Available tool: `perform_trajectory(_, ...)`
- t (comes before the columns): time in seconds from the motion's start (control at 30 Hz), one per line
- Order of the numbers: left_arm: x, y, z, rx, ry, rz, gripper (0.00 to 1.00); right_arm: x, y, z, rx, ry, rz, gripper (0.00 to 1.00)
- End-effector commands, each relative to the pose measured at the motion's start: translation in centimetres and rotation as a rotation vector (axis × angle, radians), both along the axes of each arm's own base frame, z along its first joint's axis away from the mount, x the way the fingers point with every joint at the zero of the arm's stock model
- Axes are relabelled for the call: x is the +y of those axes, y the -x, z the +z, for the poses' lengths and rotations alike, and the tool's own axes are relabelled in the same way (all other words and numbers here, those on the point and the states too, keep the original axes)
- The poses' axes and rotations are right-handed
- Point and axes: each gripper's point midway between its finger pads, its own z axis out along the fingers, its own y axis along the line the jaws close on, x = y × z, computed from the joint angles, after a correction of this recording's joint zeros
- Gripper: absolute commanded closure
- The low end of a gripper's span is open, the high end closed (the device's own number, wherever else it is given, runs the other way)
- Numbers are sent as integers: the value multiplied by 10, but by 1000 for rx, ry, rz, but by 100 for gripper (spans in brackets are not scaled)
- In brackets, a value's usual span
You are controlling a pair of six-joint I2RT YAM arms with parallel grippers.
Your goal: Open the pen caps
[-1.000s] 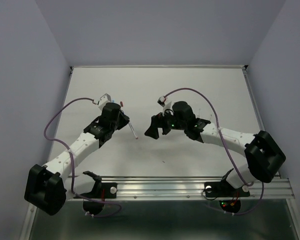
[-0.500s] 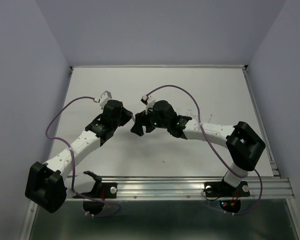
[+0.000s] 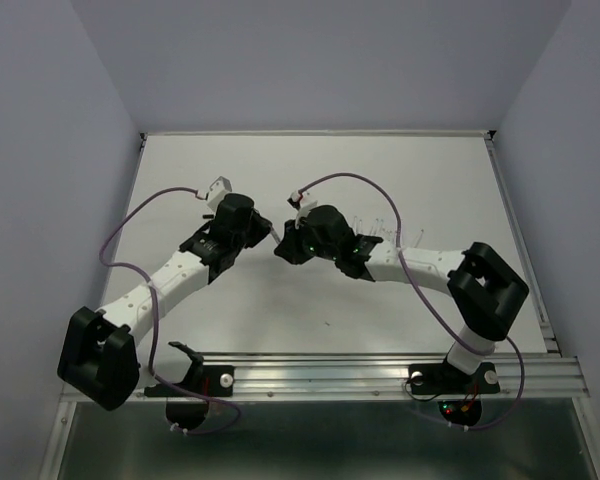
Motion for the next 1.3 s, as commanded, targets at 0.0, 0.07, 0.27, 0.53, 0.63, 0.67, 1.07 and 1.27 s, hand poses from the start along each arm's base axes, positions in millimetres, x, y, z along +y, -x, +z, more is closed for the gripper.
perform_trajectory(0.0, 24, -54, 36, -150, -20, 166, 100, 8, 56, 37, 4, -108, 165, 99)
perform_trajectory(0.07, 30, -65, 43, -159, -20, 187, 100, 2, 66, 39, 21, -130, 179, 99)
perform_trajectory(0.27, 66, -87, 44, -171, -31, 298, 100, -15, 128, 33, 154, -200, 278, 99)
perform_trajectory(0.53, 94, -93, 36, -149, -63, 379, 100, -38, 149, 31, 208, -236, 255, 99)
perform_trajectory(0.63, 93, -90, 35, -139, -76, 344, 100, -51, 135, 17, 208, -172, 140, 99)
perform_trajectory(0.67, 91, -88, 33, -133, -85, 327, 100, -56, 130, 10, 208, -136, 96, 99)
perform_trajectory(1.07, 88, -26, -50, 87, -291, 47, 100, -150, 7, -45, 188, 118, -536, 99)
perform_trajectory(1.27, 94, -15, -81, 171, -343, 26, 100, -173, -23, -41, 153, 138, -642, 96)
